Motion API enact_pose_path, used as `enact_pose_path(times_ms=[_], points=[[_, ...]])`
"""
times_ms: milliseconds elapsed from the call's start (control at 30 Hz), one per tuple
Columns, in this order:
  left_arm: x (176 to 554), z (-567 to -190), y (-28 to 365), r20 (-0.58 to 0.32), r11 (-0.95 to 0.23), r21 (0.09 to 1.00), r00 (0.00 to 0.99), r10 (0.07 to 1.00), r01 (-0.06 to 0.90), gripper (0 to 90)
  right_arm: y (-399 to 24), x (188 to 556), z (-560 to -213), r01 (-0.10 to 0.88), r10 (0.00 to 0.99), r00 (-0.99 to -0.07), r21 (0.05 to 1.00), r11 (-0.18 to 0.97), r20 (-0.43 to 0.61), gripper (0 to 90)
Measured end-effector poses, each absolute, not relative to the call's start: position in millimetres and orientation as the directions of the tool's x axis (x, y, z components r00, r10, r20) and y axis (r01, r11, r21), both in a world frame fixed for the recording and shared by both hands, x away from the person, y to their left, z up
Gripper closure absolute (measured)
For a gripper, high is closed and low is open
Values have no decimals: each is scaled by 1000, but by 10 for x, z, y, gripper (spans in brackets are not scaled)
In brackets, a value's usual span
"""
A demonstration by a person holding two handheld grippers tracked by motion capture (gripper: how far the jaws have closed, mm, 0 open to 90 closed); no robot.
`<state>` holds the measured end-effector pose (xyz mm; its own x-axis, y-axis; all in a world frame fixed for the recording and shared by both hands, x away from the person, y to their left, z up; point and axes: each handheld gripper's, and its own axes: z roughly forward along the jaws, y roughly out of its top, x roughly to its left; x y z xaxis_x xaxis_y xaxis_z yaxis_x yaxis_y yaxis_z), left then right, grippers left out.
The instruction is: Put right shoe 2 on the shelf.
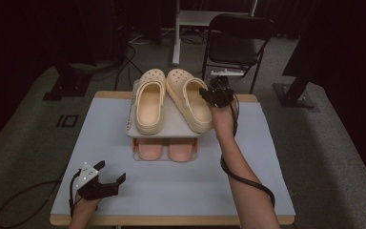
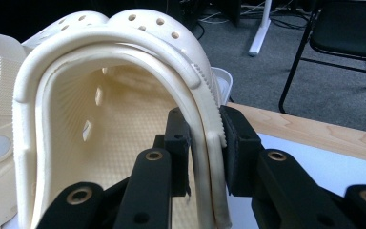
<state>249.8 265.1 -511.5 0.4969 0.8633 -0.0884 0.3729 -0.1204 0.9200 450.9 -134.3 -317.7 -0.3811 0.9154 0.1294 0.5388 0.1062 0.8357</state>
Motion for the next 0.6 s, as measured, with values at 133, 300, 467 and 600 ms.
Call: enact_pose_path(times_ms=[133,300,467,600], points=[[2497,-5116,2655,-88,-120,920,495,864,373,15,-1356,4502,-3195,539,910,-390,836,104,138,729],[2496,-5118,2650,-84,-125,919,497,864,373,15,-1336,4467,-3210,528,898,-415,843,108,145,699],[2496,-5120,2657,-85,-124,919,495,865,375,15,-1359,4394,-3203,508,889,-438,853,119,137,654],[2497,-5123,2652,-84,-123,919,494,865,374,15,-1436,4318,-3180,493,878,-456,863,114,145,627]])
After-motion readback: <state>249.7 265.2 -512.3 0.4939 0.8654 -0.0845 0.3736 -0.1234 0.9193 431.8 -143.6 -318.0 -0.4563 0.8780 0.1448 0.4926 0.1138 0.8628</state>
